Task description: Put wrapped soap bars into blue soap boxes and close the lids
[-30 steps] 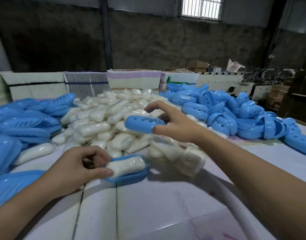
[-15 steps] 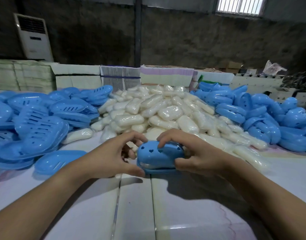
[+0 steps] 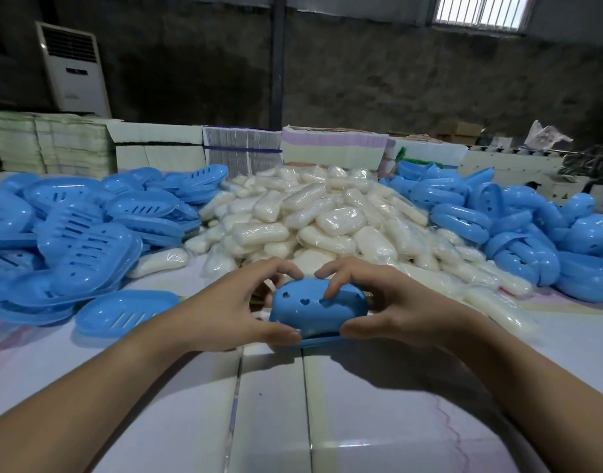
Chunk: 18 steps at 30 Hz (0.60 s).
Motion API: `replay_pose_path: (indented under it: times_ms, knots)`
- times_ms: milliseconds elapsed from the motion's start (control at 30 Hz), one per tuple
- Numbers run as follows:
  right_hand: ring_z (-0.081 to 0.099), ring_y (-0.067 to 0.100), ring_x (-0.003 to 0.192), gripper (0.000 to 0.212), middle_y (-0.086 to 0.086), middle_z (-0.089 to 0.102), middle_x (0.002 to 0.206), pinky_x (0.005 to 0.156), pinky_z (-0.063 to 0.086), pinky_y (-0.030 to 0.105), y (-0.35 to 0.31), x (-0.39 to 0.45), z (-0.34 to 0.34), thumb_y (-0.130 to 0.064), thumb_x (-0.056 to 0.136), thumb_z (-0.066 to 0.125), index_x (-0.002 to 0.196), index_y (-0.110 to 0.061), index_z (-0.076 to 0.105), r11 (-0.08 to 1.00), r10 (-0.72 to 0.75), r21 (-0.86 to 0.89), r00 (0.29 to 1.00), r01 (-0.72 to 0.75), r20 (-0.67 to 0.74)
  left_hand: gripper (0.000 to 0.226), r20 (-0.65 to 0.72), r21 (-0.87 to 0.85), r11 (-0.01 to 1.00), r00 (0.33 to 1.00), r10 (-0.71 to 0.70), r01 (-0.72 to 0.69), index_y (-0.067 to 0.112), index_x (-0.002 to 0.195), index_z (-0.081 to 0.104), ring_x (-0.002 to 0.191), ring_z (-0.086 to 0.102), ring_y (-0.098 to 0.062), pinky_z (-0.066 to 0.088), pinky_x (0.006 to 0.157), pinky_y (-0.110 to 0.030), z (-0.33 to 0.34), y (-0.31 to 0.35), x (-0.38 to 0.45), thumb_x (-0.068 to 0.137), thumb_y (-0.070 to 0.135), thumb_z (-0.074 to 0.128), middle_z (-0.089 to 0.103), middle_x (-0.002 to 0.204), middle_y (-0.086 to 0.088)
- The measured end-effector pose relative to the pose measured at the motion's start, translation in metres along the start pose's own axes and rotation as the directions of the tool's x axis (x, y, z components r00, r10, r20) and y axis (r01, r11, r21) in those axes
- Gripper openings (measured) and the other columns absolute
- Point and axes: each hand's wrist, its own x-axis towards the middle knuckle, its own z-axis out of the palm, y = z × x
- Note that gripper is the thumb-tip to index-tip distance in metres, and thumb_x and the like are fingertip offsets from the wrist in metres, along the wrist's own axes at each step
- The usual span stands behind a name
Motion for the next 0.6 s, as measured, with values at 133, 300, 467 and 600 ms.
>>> replay_pose_path:
  times_ms: [133,300,467,600]
  knots:
    - [0.053,0.021,0.125,0.035,-0.001,0.051,0.133,0.101,0.049,0.047,-0.001,0.001,0.005,-0.011,0.079,0.074,0.11,-0.023,0.065,0.999,-0.002,0.037,1.0,0.002,0.013,0.072,0.112,-0.025,1.0,0.994,0.014,-0.012,0.052,0.124,0.05,0.107,0.063,-0.004,0.053,0.09,-0.028,-0.003,0.001,-0.002,0.064,0.044,0.089,0.062,0.115,0.02]
    - [0.06,0.026,0.114,0.04,-0.003,0.057,0.125,0.096,0.049,0.054,-0.005,0.001,0.01,-0.009,0.077,0.074,0.113,-0.021,0.062,0.996,0.017,0.084,1.0,-0.017,0.004,0.065,0.121,-0.023,1.0,0.993,0.003,0.0,0.05,0.117,0.051,0.106,0.062,-0.007,0.053,0.092,-0.032,-0.007,0.0,-0.003,0.07,0.031,0.09,0.065,0.111,0.015]
    - [0.051,0.018,0.123,0.038,-0.001,0.052,0.129,0.101,0.047,0.042,-0.006,0.001,0.011,-0.014,0.081,0.076,0.115,-0.021,0.062,0.991,-0.048,-0.123,0.999,0.046,-0.01,0.058,0.12,-0.01,1.0,0.993,0.02,-0.019,0.046,0.119,0.052,0.103,0.065,-0.011,0.054,0.092,-0.041,-0.009,0.002,-0.004,0.075,0.028,0.086,0.067,0.11,0.015]
    - [0.05,0.018,0.125,0.039,-0.002,0.051,0.13,0.101,0.047,0.04,-0.004,0.001,0.011,-0.012,0.082,0.078,0.116,-0.022,0.062,0.983,-0.076,-0.169,0.997,0.072,-0.017,0.06,0.094,-0.003,1.0,0.995,0.027,-0.027,0.043,0.119,0.054,0.102,0.065,-0.01,0.055,0.09,-0.039,-0.006,0.002,-0.004,0.071,0.033,0.088,0.067,0.111,0.014]
